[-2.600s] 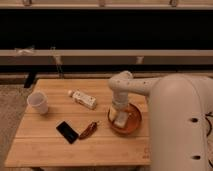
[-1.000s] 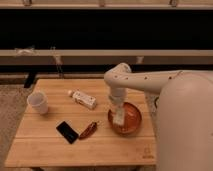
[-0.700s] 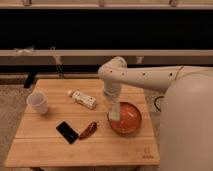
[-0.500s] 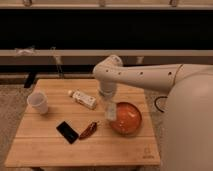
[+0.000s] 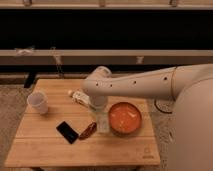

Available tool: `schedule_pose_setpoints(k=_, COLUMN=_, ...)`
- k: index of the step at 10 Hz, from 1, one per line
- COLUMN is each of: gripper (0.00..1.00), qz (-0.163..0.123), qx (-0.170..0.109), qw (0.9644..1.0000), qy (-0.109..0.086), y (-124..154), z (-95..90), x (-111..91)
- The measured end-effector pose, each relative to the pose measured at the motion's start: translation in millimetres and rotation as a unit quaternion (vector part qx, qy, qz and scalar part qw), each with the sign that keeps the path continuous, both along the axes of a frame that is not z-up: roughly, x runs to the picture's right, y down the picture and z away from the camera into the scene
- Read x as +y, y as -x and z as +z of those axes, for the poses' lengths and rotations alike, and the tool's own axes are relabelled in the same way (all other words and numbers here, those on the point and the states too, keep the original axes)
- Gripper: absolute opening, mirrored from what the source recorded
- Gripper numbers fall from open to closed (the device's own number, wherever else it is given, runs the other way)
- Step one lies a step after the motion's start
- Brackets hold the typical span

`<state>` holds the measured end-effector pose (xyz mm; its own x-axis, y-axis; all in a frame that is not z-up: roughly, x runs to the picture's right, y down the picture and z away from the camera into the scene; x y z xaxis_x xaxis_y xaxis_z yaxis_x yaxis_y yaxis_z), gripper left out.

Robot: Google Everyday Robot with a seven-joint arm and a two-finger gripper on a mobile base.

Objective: Wipe the white sponge on the table

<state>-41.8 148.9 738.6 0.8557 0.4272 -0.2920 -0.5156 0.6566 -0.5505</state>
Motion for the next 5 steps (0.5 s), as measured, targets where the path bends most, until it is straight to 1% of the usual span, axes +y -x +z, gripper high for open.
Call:
schedule_pose_setpoints(k=2, gripper=0.0, qz=-0.003, qx=-0.005, qw=0.9999, qy=0.012, y=6.2, z=-3.6, x=27.6)
schedule_pose_setpoints(k=3, gripper=0.0, qz=-0.003, qx=-0.004, qw=0.9998, qy=0.018, y=4.4, z=-0.7, x=41.1)
schedule_pose_setpoints(k=4, gripper=0.0, qz=0.0, qx=-0.001, qw=0.9997, qy=0.024, y=3.2, z=1.2, x=50.4)
schedule_pose_setpoints(k=5, gripper=0.0, qz=0.004, qx=0.003, qw=0.9995, qy=0.031, y=0.3, z=7.1, x=59.0)
